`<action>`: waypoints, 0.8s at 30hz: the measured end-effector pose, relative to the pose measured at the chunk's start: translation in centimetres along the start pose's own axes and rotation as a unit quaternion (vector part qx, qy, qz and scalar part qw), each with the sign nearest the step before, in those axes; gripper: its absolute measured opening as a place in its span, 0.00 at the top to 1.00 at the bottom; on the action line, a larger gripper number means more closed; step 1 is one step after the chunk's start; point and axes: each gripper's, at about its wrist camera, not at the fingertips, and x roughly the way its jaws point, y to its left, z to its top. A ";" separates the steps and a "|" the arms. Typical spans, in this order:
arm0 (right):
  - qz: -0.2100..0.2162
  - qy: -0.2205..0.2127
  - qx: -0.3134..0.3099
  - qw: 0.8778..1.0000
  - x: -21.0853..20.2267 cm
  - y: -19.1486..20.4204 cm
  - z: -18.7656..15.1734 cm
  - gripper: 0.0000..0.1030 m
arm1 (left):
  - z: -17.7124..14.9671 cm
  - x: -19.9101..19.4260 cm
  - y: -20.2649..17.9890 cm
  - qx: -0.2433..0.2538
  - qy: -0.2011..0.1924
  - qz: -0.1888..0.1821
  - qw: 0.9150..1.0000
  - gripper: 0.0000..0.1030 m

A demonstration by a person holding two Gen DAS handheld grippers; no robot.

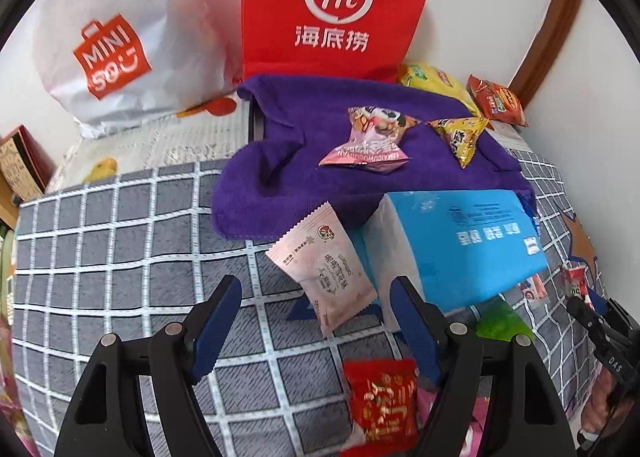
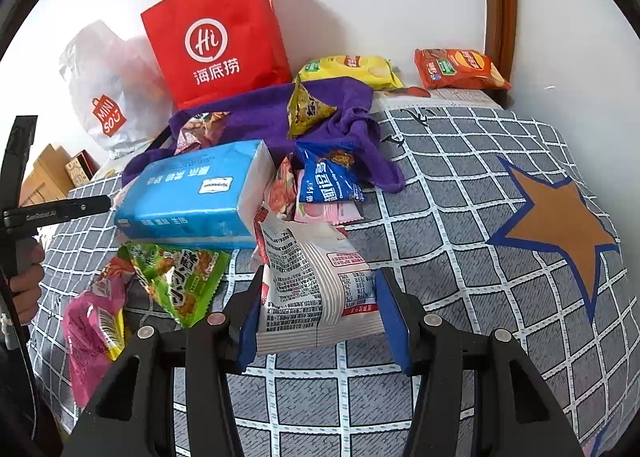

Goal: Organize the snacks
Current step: 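Grasp white printed packet with right tool while left tool grasps pink sachet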

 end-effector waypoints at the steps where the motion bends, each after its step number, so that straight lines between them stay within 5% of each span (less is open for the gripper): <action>1: -0.001 0.002 0.000 1.000 0.2 0.0 0.1 0.50 | 0.1 0.6 0.0 -0.003 0.002 -0.003 1.000 0.29; 10: -0.002 0.018 0.007 1.000 2.6 -0.7 0.7 0.50 | -0.1 3.8 0.7 -0.023 0.007 -0.025 0.999 0.42; 15: 0.005 0.021 0.006 1.000 3.2 -0.3 0.8 0.50 | -0.2 4.3 0.3 -0.019 0.002 -0.055 0.998 0.62; 24: 0.012 0.010 -0.003 1.000 1.8 0.5 0.5 0.50 | -1.2 1.2 0.3 -0.013 -0.015 -0.059 0.998 0.65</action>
